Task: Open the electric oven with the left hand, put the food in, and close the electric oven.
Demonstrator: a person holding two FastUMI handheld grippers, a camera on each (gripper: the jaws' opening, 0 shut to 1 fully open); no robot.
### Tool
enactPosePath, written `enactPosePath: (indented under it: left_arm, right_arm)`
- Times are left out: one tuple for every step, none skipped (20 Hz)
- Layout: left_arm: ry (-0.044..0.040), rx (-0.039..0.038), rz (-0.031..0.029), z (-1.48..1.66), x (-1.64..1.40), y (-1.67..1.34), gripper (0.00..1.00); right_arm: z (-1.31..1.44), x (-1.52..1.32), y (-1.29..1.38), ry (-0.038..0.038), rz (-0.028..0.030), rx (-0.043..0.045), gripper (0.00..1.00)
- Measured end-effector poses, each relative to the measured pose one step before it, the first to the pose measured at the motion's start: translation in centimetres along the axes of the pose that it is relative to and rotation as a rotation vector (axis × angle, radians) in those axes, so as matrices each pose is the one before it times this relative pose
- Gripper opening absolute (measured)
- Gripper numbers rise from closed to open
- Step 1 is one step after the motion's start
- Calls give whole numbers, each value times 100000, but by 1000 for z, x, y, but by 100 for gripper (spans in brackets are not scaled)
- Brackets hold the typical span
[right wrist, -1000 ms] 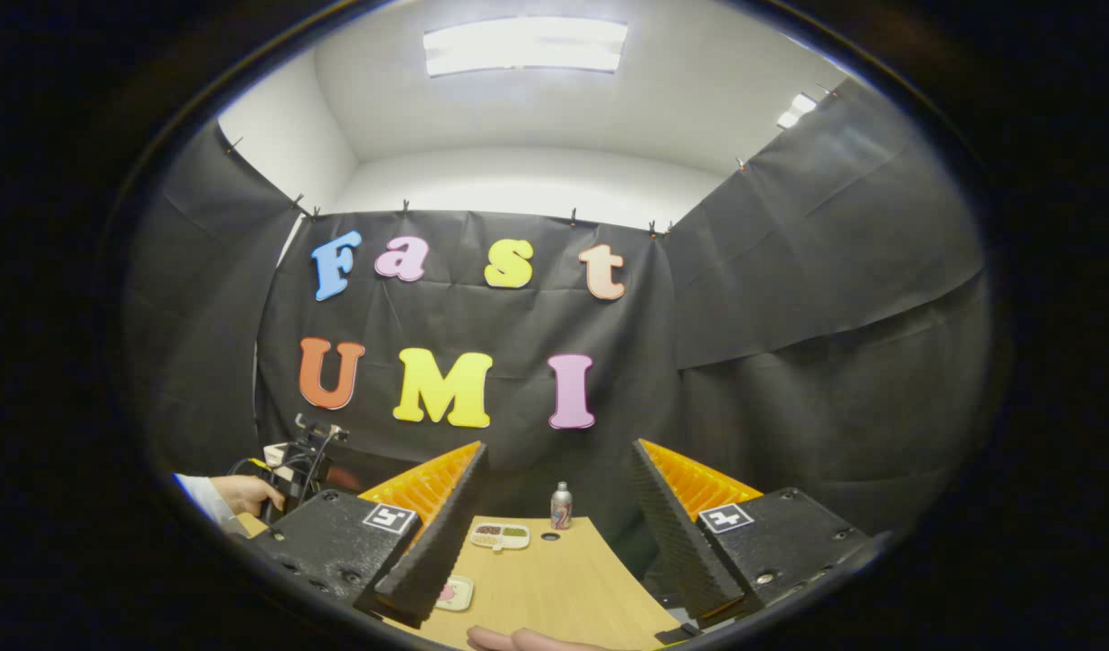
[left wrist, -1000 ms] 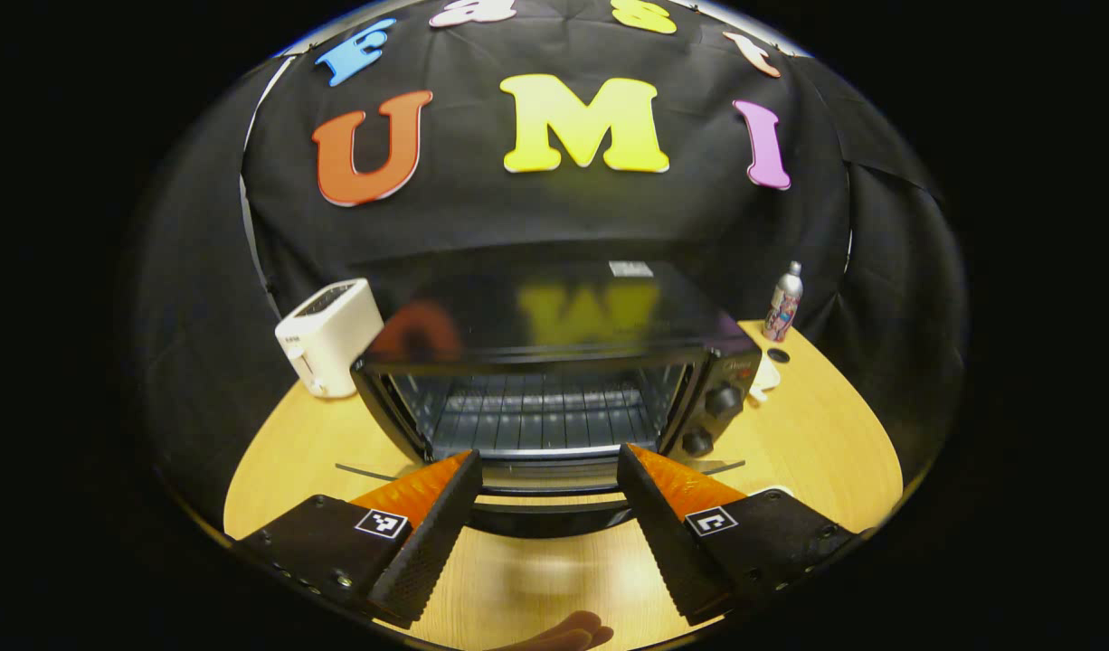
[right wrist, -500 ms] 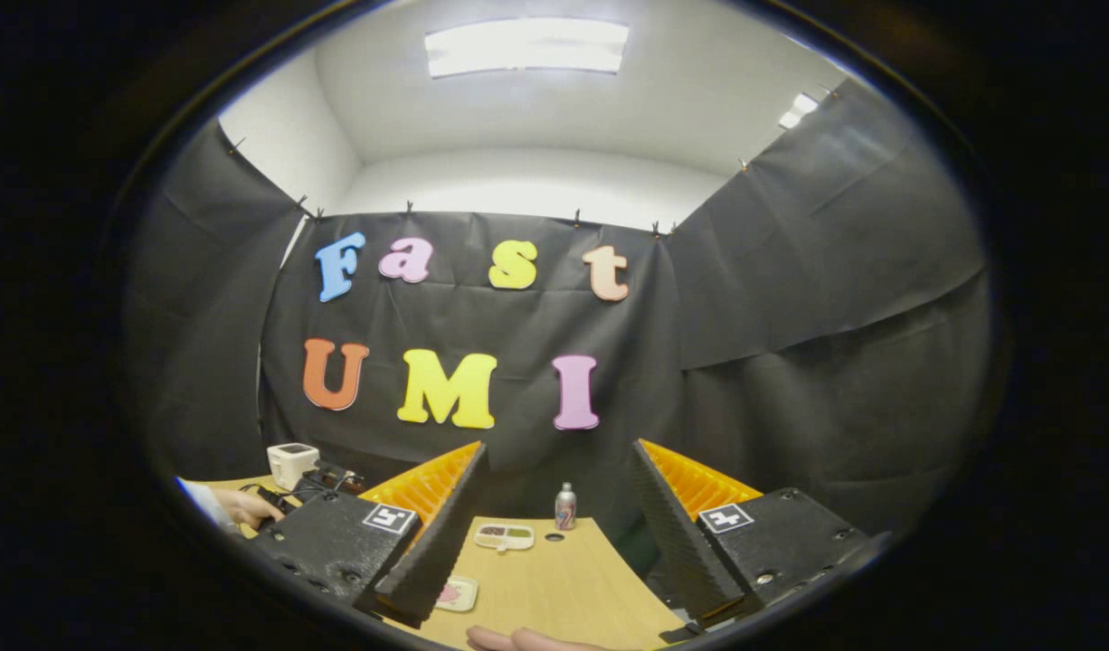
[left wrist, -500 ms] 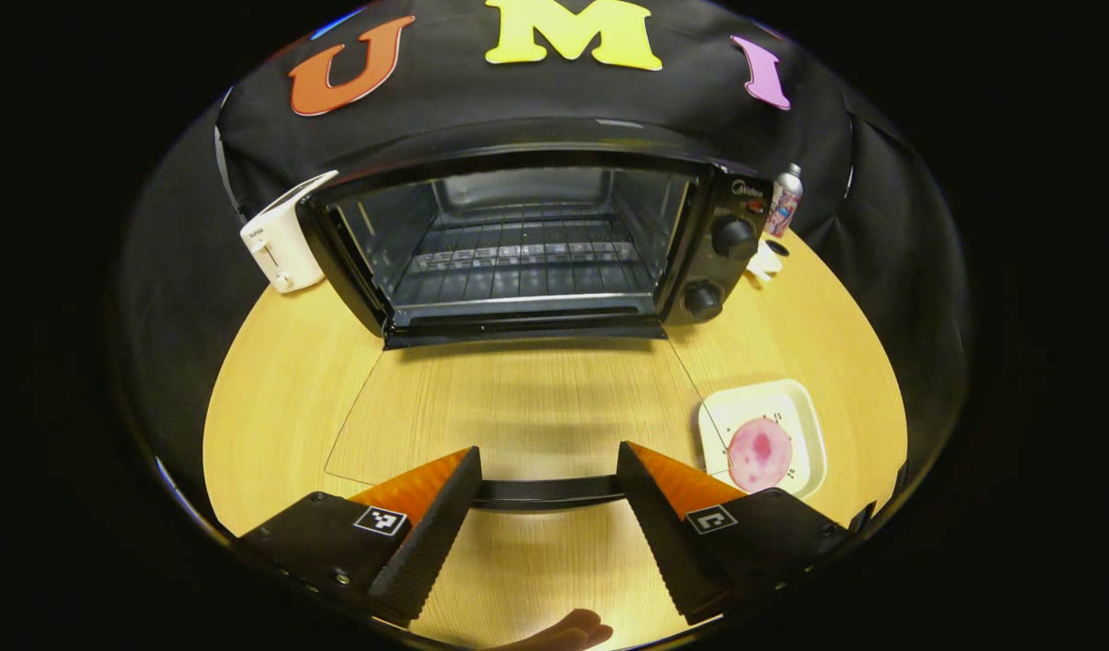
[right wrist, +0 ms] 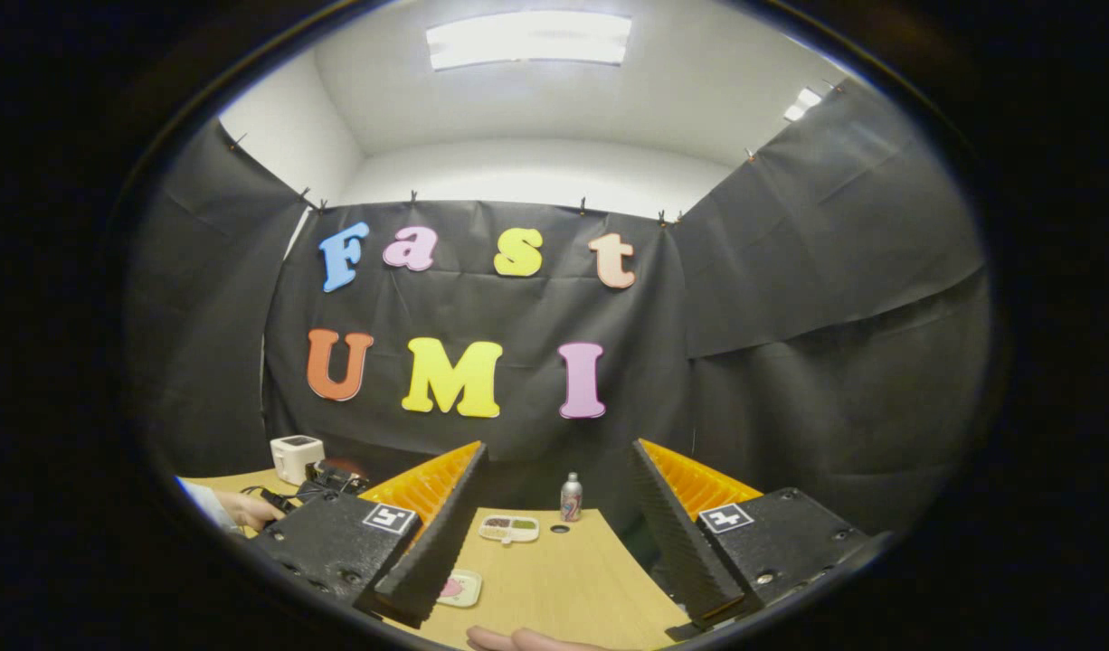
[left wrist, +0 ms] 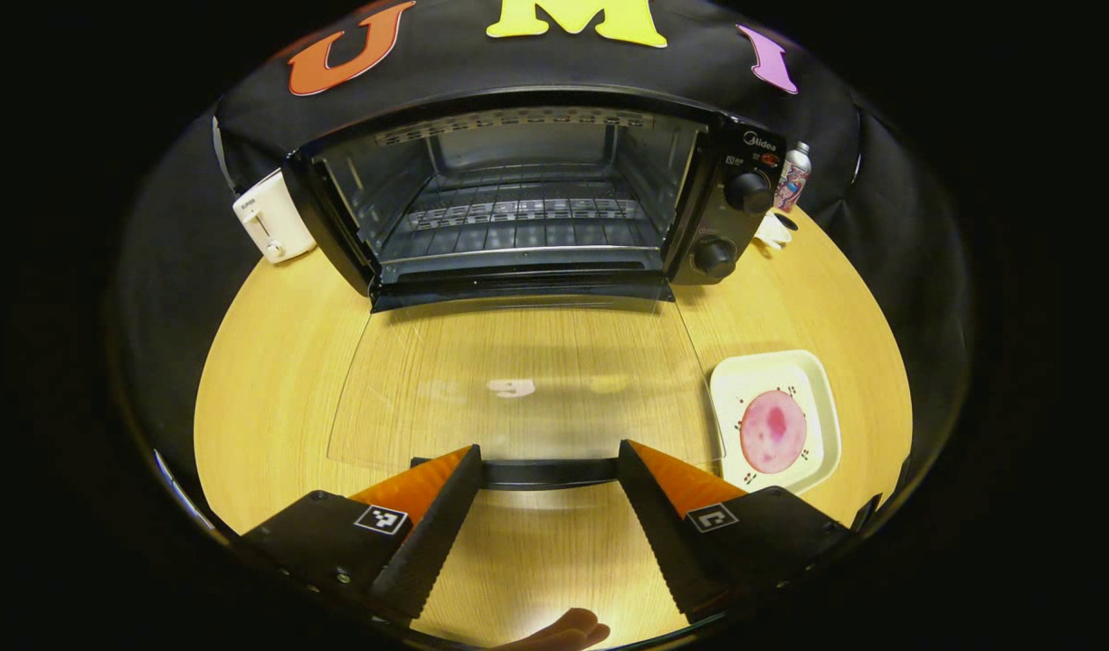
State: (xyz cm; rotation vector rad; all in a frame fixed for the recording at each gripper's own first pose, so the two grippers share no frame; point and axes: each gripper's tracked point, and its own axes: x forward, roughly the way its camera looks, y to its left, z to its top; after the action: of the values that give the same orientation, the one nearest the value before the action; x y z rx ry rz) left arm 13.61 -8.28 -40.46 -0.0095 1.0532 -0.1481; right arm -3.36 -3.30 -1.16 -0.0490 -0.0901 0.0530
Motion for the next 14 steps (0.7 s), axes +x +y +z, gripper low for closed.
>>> enactPosePath:
  left_arm:
    - [-3889, 1231, 1386, 298, -529, 14, 96]
    - [-4144, 2772, 1020, 333, -666, 104, 96]
    - [-5823, 2197, 1251, 642, -740, 118, 96]
    - [-5296, 323, -40, 623, -933, -162, 95]
    - [-4920, -703, -589, 460, -1239, -148, 95]
    - [-5737, -624, -310, 755, -1235, -38, 95]
    - [-6754, 468, 671, 964, -1283, 236, 95]
    - [-6788, 1202, 1219, 1168, -1341, 398, 95]
    - [-6665, 372, 1495, 1173, -1547, 367, 95]
    - [-6328, -633, 970, 1144, -1649, 180, 95]
    - [-6104, -1494, 572, 1325, -1395, 179, 95]
    - [-5258, -2027, 851, 1238, -1391, 69, 95]
    - [-4713, -589, 75, 972, -1391, 101, 95]
    - [-2824, 335, 1365, 767, -1166, 324, 95]
  right_arm:
    - [-258, 205, -2, 597, -165, -413, 96]
    - [-502, 355, -25, 941, -176, -478, 98]
    - [-420, 363, 89, 1275, -61, -84, 96]
    - [-631, 440, 115, 1819, 201, -12, 96]
    - [-715, 565, 336, 2392, 567, -9, 96]
    - [-882, 739, 390, 2802, 1007, 264, 96]
    - [-997, 735, 365, 3427, 918, 179, 97]
    - [-1233, 1137, 51, 4884, 118, -154, 96]
    - [-1476, 1063, 301, 5684, 953, 225, 97]
    - [-1399, 1194, 819, 6002, 2245, 897, 97]
    - [-1623, 1317, 649, 6917, 1753, 1142, 97]
    - [-1307, 1506, 338, 6306, 1451, 921, 97]
    - [-1351, 1632, 387, 6270, 991, 291, 97]
    - [-1367, 1647, 287, 6012, 377, -239, 99]
